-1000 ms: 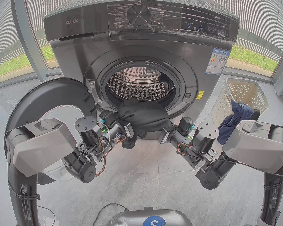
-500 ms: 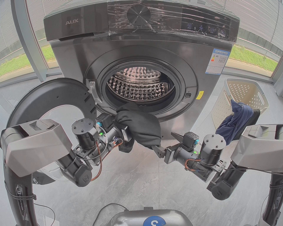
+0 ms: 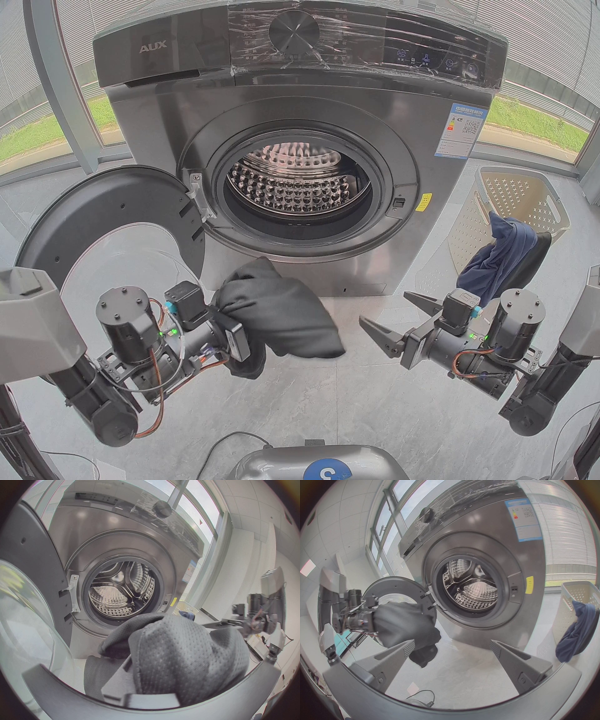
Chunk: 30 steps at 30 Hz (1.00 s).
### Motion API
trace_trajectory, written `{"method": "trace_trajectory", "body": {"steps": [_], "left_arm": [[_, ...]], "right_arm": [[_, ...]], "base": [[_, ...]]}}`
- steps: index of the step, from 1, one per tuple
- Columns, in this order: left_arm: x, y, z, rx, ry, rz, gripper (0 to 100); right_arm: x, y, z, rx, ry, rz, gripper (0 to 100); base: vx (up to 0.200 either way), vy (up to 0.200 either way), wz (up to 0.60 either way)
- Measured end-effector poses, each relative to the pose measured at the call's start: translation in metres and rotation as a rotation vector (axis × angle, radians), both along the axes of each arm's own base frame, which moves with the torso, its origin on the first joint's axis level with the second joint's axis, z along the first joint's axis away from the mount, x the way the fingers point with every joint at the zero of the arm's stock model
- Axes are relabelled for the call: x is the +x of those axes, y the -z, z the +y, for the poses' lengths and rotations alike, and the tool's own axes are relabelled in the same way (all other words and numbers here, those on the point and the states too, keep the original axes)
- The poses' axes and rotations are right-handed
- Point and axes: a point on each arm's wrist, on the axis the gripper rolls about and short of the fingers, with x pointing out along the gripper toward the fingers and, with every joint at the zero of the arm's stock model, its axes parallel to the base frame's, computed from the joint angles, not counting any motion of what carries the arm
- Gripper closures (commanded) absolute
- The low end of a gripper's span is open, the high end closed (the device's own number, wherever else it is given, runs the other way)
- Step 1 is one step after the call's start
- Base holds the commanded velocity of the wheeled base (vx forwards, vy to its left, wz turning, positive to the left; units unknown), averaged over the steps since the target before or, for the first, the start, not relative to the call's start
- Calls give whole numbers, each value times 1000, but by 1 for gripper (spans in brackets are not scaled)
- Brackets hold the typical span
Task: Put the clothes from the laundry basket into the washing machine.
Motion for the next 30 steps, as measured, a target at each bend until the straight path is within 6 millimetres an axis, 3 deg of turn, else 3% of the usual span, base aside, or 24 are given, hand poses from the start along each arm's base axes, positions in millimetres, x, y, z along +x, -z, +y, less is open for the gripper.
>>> {"method": "trace_trajectory", "body": {"steps": [4, 12, 30], "left_arm": [[-16, -3, 8, 25, 27, -1, 100], [-21, -2, 15, 43, 31, 5, 100], [-25, 4, 9, 59, 56, 27, 100]], "right_arm": [[2, -1, -14, 2, 91, 8, 0], [6, 0, -27, 7, 141, 24, 0], [5, 11, -24, -14, 130, 66, 0]], "base": [[0, 0, 0], [0, 0, 0], [200, 0, 0]]}}
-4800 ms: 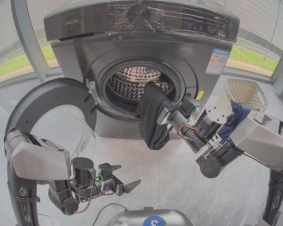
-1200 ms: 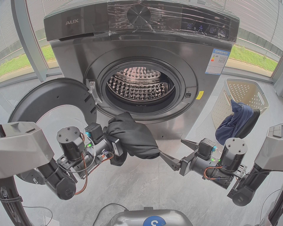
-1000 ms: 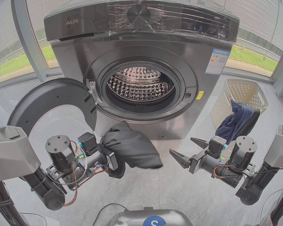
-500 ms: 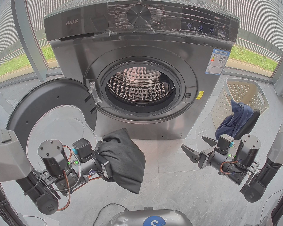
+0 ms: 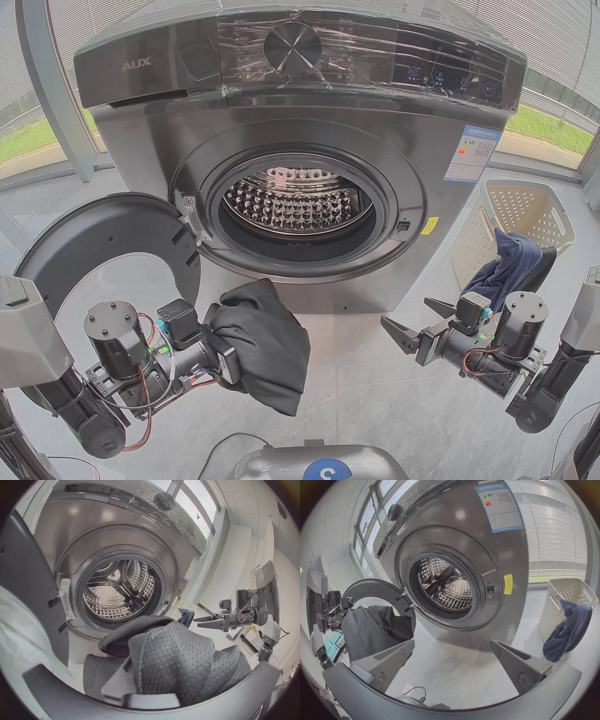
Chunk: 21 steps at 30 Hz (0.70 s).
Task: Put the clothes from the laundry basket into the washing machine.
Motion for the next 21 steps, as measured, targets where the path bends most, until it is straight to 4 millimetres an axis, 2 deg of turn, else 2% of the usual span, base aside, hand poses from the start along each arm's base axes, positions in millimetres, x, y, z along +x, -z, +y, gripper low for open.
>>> {"method": "trace_trajectory", "body": {"steps": [6, 14, 21], "left_arm": [[-1, 1, -1, 2, 6, 4, 100], [0, 4, -3, 10, 8, 13, 100], [-2, 6, -5, 14, 19, 20, 100]], "right_arm": [[0, 1, -1, -2, 1, 3, 0], [-3, 3, -1, -9, -5, 15, 0], [-16, 12, -1, -45, -36, 60, 0]], "base": [[200, 0, 0], [0, 0, 0], [0, 0, 0]]}}
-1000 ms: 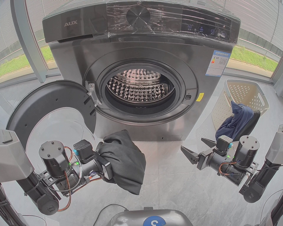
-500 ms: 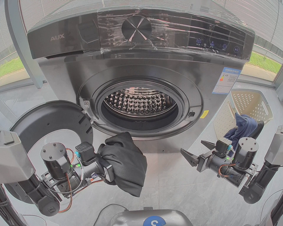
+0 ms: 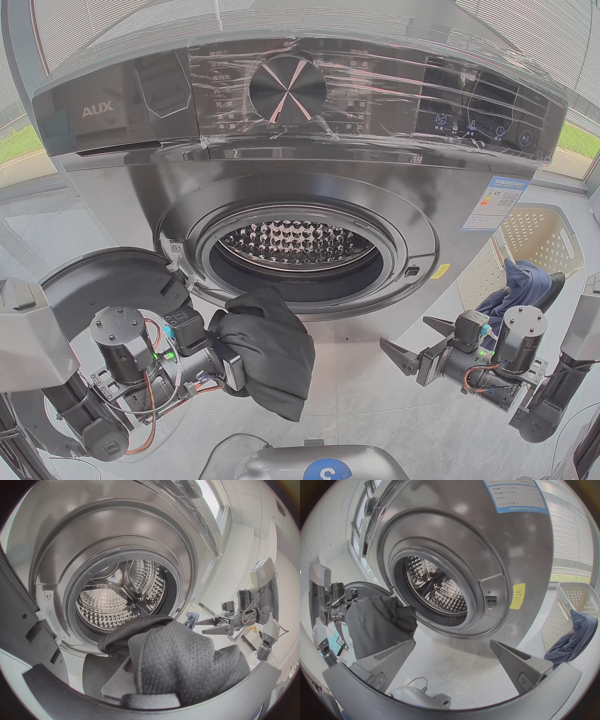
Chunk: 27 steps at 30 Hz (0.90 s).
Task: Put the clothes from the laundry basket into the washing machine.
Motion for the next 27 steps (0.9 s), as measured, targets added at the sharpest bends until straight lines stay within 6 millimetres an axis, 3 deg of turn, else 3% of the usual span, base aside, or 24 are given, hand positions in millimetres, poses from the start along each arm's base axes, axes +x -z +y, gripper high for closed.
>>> {"method": "trace_trajectory", "body": {"steps": [24, 27], "left_arm": [[-8, 15, -13, 45, 49, 41, 100], [-9, 17, -15, 51, 59, 50, 100]], "right_arm": [[-15, 7, 4, -25, -48, 40, 0], [-16, 7, 5, -27, -53, 44, 0]], "base": [[0, 0, 0], [200, 0, 0]]}}
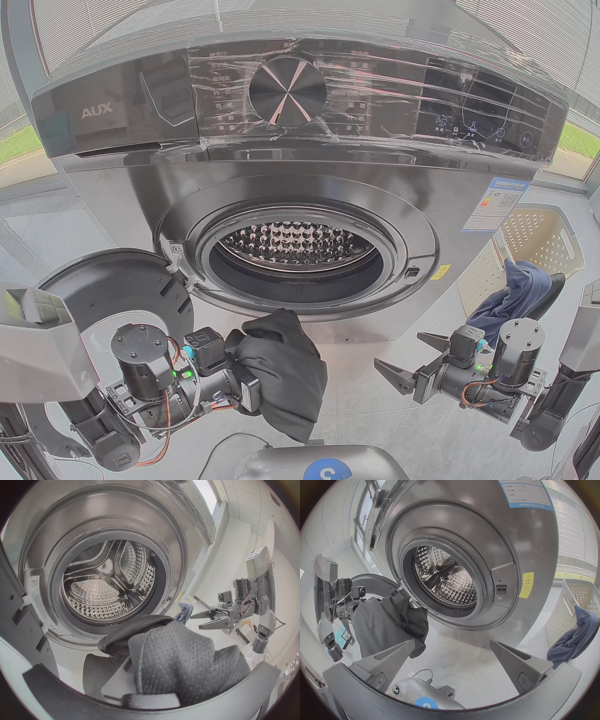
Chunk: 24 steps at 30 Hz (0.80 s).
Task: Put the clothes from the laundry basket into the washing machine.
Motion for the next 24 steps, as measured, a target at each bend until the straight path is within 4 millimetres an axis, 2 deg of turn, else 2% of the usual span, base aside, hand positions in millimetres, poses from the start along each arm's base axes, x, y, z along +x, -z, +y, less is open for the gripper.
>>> {"method": "trace_trajectory", "body": {"steps": [3, 15, 19, 24], "left_arm": [[0, 2, -1, 3, 3, 6, 100], [1, 4, -7, 1, 17, 8, 100], [11, -1, -15, -24, 5, -23, 100], [32, -8, -28, -71, -30, -83, 100]], "right_arm": [[0, 0, 0, 0, -2, 1, 0], [-6, 2, 5, -3, -28, 11, 0], [-8, 2, 5, -6, -36, 15, 0], [-11, 3, 6, -10, -46, 23, 0]], "base": [[200, 0, 0], [0, 0, 0], [0, 0, 0], [0, 0, 0]]}}
